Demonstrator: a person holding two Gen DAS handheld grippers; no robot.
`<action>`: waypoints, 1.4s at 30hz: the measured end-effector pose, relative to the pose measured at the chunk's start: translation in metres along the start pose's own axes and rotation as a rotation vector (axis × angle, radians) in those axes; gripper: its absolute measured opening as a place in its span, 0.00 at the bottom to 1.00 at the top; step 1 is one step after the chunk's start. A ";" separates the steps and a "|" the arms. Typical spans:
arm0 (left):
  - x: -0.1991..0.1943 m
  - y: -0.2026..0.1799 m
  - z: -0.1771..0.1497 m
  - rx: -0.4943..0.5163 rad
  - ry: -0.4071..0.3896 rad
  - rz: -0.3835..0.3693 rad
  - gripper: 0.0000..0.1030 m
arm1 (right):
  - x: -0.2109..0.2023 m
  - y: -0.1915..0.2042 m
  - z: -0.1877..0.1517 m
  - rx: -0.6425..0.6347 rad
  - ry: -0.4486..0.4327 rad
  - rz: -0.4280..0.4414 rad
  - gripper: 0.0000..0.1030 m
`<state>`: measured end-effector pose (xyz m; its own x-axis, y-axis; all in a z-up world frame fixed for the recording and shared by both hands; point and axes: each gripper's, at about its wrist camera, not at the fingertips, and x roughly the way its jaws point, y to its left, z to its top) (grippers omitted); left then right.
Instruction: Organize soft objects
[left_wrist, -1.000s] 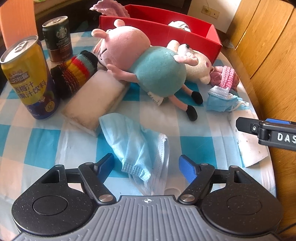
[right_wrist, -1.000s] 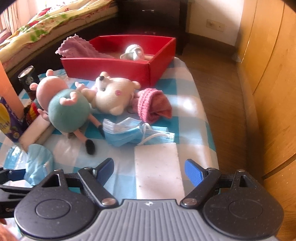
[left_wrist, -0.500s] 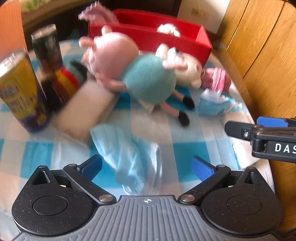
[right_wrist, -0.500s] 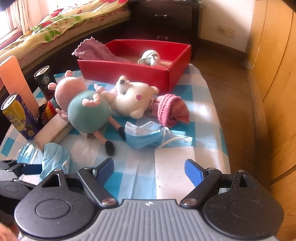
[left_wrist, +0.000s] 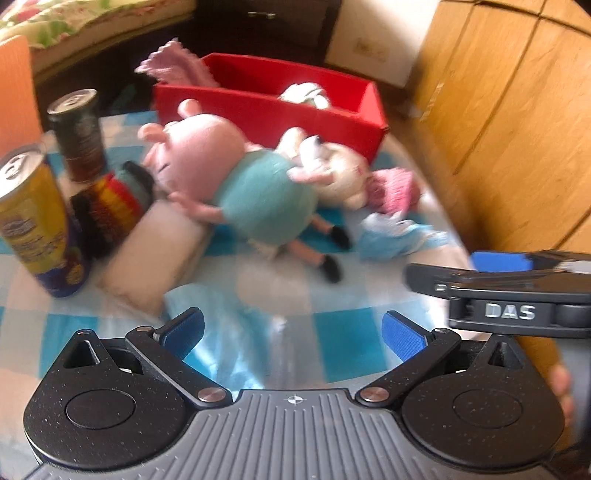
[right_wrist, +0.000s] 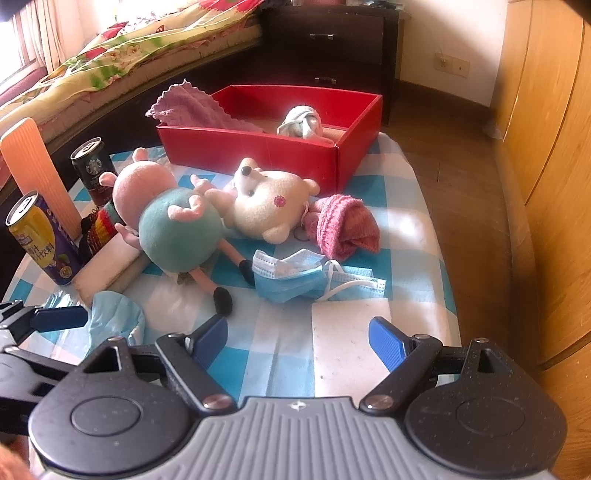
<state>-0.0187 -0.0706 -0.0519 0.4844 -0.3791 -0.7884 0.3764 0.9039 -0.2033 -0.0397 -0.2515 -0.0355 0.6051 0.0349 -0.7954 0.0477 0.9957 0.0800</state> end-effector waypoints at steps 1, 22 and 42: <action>-0.002 -0.001 0.001 0.009 -0.012 -0.003 0.95 | -0.001 -0.001 0.001 0.010 -0.002 0.007 0.61; -0.019 -0.012 0.003 0.090 -0.048 0.056 0.95 | -0.010 -0.005 0.007 0.049 -0.071 0.017 0.61; -0.017 -0.005 0.004 0.067 -0.039 0.139 0.95 | -0.010 -0.003 0.007 0.041 -0.071 0.015 0.61</action>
<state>-0.0253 -0.0698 -0.0350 0.5657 -0.2594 -0.7827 0.3545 0.9335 -0.0532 -0.0399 -0.2559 -0.0238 0.6610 0.0420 -0.7492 0.0697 0.9907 0.1171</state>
